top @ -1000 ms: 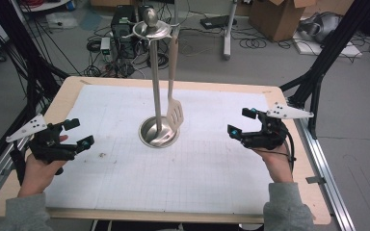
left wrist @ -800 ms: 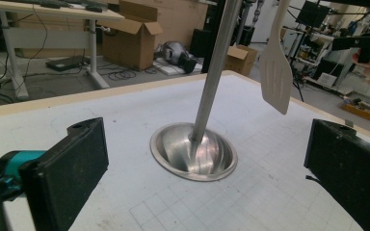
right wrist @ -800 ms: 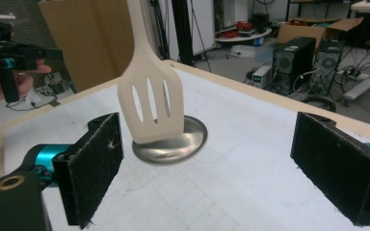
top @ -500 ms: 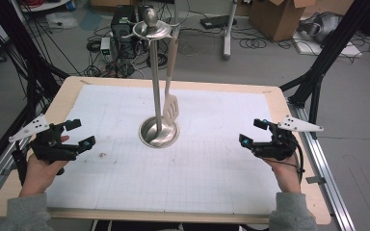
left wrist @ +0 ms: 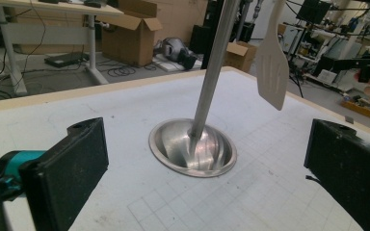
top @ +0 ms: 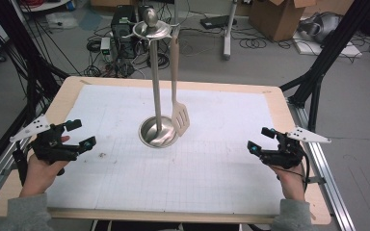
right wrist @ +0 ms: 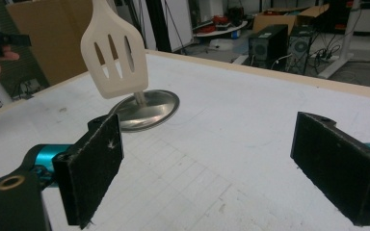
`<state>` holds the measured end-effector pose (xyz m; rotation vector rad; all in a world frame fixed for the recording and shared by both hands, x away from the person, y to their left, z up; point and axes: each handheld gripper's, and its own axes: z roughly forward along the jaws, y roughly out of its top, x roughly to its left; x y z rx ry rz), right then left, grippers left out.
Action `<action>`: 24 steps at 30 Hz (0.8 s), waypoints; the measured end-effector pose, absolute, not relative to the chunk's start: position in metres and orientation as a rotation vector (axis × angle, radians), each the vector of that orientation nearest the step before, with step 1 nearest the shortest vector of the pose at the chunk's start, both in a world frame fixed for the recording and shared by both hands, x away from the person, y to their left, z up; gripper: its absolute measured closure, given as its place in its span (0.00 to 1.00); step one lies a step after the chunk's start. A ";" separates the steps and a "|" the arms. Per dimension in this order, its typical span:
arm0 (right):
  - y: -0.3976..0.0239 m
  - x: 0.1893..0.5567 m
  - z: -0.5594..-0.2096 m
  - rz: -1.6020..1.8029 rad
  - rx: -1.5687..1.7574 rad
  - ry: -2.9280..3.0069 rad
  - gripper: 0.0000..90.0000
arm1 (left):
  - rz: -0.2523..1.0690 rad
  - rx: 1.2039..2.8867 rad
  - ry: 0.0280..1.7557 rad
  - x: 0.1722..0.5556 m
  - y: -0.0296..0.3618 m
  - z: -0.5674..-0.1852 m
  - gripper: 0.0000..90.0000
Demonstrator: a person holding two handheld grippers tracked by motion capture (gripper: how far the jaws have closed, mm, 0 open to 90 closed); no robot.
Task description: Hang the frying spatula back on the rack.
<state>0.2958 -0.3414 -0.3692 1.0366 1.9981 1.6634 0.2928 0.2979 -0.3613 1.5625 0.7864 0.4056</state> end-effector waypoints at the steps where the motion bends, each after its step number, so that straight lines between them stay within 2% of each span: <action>1: -0.343 0.295 -0.369 1.666 1.039 1.992 0.12 | 0.407 1.562 0.786 0.293 0.298 -0.361 0.02; 24: -0.383 0.284 -0.382 1.651 1.120 1.882 0.12 | 0.420 1.574 0.796 0.290 0.299 -0.364 0.02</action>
